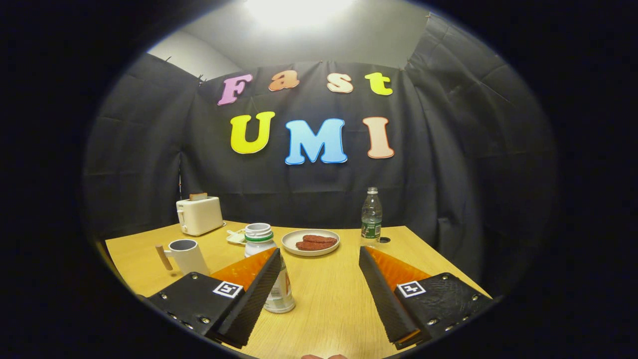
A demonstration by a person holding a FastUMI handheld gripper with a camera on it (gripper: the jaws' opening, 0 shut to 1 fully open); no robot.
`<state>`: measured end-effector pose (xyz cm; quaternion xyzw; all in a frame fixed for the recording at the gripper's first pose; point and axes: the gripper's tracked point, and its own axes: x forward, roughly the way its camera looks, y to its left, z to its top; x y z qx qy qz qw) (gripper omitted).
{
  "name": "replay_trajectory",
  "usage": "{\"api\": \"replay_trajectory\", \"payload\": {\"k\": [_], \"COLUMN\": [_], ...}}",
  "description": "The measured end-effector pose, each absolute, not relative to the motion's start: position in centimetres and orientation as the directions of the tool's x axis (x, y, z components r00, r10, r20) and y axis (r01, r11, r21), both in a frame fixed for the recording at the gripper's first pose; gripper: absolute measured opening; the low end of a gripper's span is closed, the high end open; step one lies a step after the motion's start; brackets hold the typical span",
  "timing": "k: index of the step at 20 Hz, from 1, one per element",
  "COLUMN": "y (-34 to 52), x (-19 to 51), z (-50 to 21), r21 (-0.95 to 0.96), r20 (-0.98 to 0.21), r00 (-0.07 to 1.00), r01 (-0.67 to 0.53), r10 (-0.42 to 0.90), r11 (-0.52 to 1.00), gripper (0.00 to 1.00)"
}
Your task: Take the bottle from table, then pour the juice into the cup, finally place the bottle on the coaster
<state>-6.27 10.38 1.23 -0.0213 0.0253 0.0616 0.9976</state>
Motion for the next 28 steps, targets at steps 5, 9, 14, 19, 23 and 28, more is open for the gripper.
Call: {"api": "replay_trajectory", "payload": {"k": [5, 9, 14, 19, 23, 28], "y": [13.5, 15.7, 17.0, 17.6, 18.7, 19.0], "x": [-6.7, -6.4, -4.5, -2.8, -1.5, 0.2], "z": [0.5, -1.3, -3.5, -5.4, -6.3, -7.1], "r21": [-0.023, -0.019, -0.005, 0.015, -0.001, -0.029], "r20": [-0.054, -0.079, -0.101, -0.127, -0.147, -0.155], "r00": [0.984, 0.98, 0.983, 0.983, 0.979, 0.98], "r01": [-0.169, -0.186, -0.157, -0.134, -0.141, -0.129], "r10": [0.168, 0.184, 0.156, 0.135, 0.14, 0.123], "r11": [0.985, 0.982, 0.988, 0.991, 0.99, 0.991], "gripper": [0.97, 0.97, 0.97, 0.97, 0.97, 0.97]}}
